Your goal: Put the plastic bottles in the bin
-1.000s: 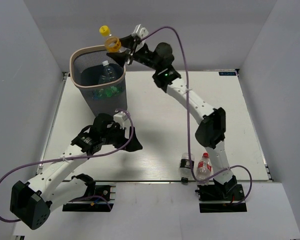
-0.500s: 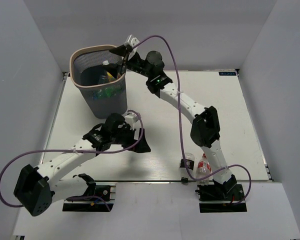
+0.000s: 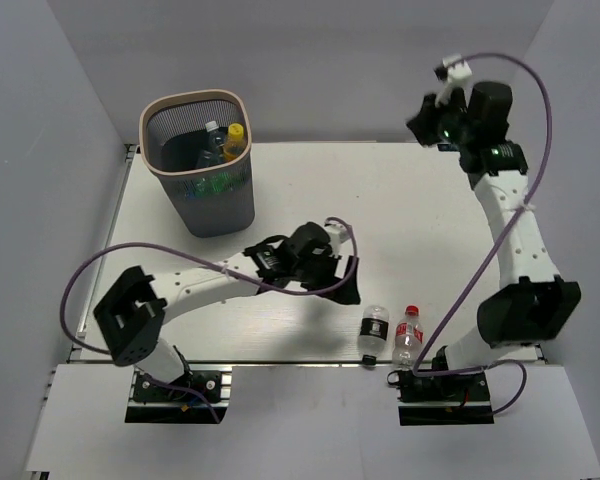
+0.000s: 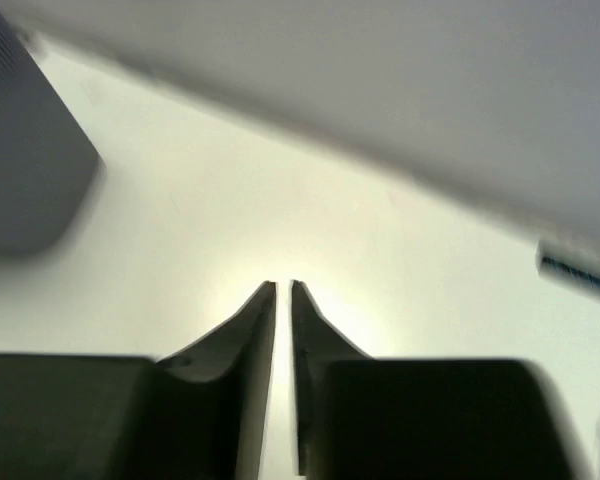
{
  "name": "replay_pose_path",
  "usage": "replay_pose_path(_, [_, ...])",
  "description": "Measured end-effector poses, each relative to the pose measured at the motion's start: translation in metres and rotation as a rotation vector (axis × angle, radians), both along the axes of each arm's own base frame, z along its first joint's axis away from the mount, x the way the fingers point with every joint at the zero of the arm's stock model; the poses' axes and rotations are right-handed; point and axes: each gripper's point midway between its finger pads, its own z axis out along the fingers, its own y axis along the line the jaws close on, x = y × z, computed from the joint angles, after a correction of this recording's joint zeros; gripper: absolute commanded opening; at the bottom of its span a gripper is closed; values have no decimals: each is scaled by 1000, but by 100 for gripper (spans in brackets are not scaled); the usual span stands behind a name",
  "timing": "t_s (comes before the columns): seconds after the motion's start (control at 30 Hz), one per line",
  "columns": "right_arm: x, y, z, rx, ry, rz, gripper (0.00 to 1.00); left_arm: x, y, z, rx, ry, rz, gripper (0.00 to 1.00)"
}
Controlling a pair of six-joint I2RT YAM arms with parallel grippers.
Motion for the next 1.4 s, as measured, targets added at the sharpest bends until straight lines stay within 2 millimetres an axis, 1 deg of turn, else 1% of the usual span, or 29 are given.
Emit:
replay_pose_path(0.03, [-8,-22,-23,-23,72,-38,36,-2,-9,-1,8,5,0,100])
replay_pose_path(0.07, [-20,-39,-50,-51,143,-58,51,-3,-19,-4,25,11,4,100])
replay_pose_path(0.1, [-34,-50,-81,-79,228,-63,57,-5,-32,-5,41,19,-1,100])
replay_pose_path(0.13, [-49,-58,-109,-96,310,-65,61,-6,-45,-8,53,22,-2,100])
replay_pose_path(0.17, [-68,-66,-142,-114,404,-62,63,-9,-56,-13,71,28,-4,100])
replay_pose_path(0.2, [-83,-70,-164,-119,477,-57,65,-13,-64,-18,89,35,-5,100])
replay_pose_path(0.27, [-111,-77,-196,-123,590,-47,67,-22,-77,-31,135,52,-2,100])
replay_pose_path(0.3, [-123,-81,-206,-118,631,-45,67,-26,-79,-39,161,60,4,100])
replay_pose_path(0.33, [-132,-85,-211,-113,657,-47,67,-30,-80,-48,191,67,10,100])
replay_pose_path(0.4, [-141,-91,-210,-99,661,-50,68,-39,-80,-63,248,81,17,100])
replay_pose_path(0.47, [-146,-96,-204,-89,643,-51,68,-44,-79,-77,310,85,33,100])
replay_pose_path(0.5, [-147,-98,-201,-84,635,-49,70,-46,-79,-82,334,84,39,100])
replay_pose_path(0.6, [-151,-99,-197,-82,617,-24,70,-48,-80,-93,384,76,56,100])
replay_pose_path(0.67, [-154,-98,-199,-83,622,2,66,-49,-80,-99,411,67,66,100])
replay_pose_path(0.7, [-157,-96,-199,-84,623,26,60,-49,-80,-102,426,63,73,97])
replay_pose_path(0.73, [-160,-94,-200,-87,626,51,55,-48,-80,-105,440,58,81,94])
replay_pose_path(0.8, [-169,-91,-202,-94,634,99,45,-47,-79,-106,458,47,97,75])
replay_pose_path(0.83, [-173,-89,-203,-96,636,129,33,-46,-78,-107,465,39,106,67])
replay_pose_path(0.87, [-178,-88,-204,-103,635,160,26,-45,-75,-107,474,35,119,59])
replay_pose_path(0.9, [-183,-87,-205,-108,637,189,20,-44,-73,-106,481,28,127,45])
replay_pose_path(0.97, [-192,-84,-208,-111,649,241,16,-41,-64,-104,495,13,152,38])
replay_pose_path(1.03, [-199,-84,-212,-117,657,286,22,-36,-45,-96,520,-9,187,36])
replay_pose_path(1.07, [-202,-84,-215,-122,658,307,32,-32,-34,-88,530,-25,209,36])
replay_pose_path(1.1, [-204,-84,-217,-133,650,331,37,-26,-26,-77,532,-45,233,36])
replay_pose_path(1.13, [-207,-84,-221,-142,646,355,42,-17,-19,-62,521,-70,261,35])
replay_pose_path(1.17, [-212,-84,-225,-152,646,383,50,-8,-13,-48,505,-94,289,33])
replay_pose_path(1.2, [-216,-83,-229,-164,633,418,53,2,-7,-30,486,-123,320,33])
replay_pose_path(1.3, [-233,-77,-240,-198,595,533,64,40,7,36,392,-218,424,33])
replay_pose_path(1.4, [-248,-73,-250,-259,511,650,69,77,23,108,278,-325,532,35])
